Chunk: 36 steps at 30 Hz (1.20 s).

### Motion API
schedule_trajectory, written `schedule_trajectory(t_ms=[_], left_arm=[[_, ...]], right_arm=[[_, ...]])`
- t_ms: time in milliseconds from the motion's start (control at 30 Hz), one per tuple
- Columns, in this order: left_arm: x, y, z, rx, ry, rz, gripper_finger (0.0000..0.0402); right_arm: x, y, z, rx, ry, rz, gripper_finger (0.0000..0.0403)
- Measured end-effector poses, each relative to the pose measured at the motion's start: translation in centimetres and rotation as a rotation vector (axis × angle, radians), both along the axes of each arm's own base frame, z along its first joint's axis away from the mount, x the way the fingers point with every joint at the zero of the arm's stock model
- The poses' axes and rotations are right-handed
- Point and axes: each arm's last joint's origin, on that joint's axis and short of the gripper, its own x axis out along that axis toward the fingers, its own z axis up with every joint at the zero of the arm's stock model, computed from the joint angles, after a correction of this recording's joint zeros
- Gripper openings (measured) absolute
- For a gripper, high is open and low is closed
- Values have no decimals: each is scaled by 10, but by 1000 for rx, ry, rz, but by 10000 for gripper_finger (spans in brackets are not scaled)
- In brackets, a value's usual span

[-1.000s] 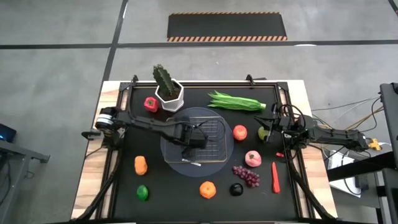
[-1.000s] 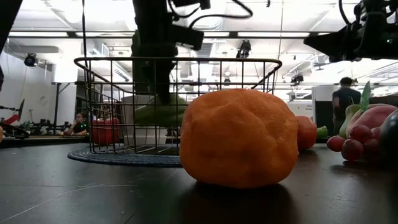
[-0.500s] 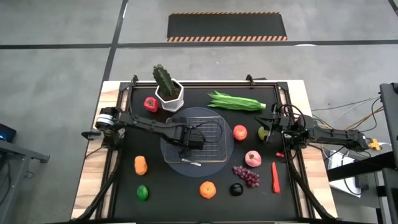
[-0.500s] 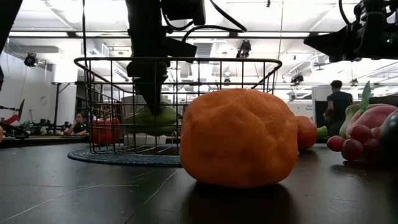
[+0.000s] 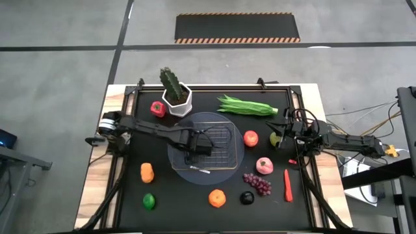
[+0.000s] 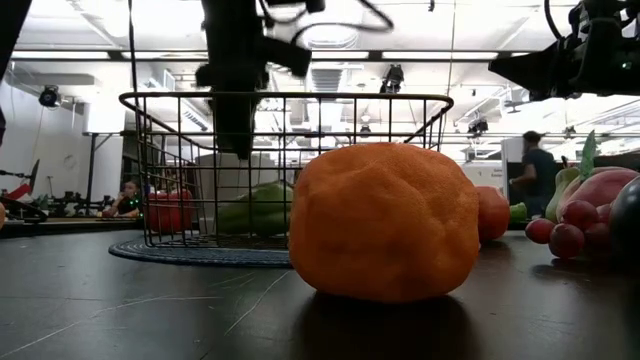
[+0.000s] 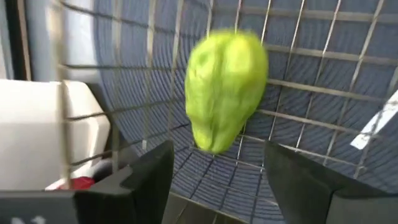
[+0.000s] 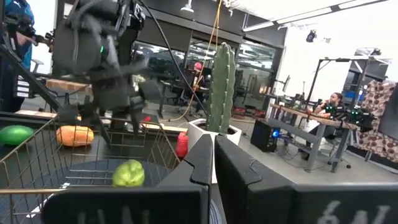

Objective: Build produce basket
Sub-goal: Put the apple into the wire basket

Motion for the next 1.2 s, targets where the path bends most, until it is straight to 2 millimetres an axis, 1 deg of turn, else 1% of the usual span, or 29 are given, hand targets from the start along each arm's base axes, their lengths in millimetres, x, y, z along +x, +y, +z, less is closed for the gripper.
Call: schedule_trajectory(t_ms=[133,300,367,433,533,600,733,867,1033,1200], left_arm=[[-6,-7,26,25,-135,-18,228],[-12,-30,54,115,-420,-71,228],[-15,-43,60,133,-518,-107,228],[-20,-54,63,156,-591,-148,228],[-26,-65,63,185,-686,-232,228],[-31,-69,61,202,-735,-292,228],[-42,-67,60,246,-837,-366,228],[-56,-56,58,297,-920,-385,228],[-71,-41,52,375,-1019,-384,228],[-82,-29,50,464,-1126,-378,228]], right_arm=[[0,0,0,5,-2,1,9],[0,0,0,134,-33,31,16],[0,1,0,189,-40,67,33],[1,2,-1,224,-36,114,59],[2,2,-1,267,-38,137,105],[2,2,-1,289,-47,141,136],[1,3,5,287,-109,158,189],[-1,3,15,231,-205,158,220],[0,3,24,200,-299,166,230],[6,2,26,206,-274,162,226]])
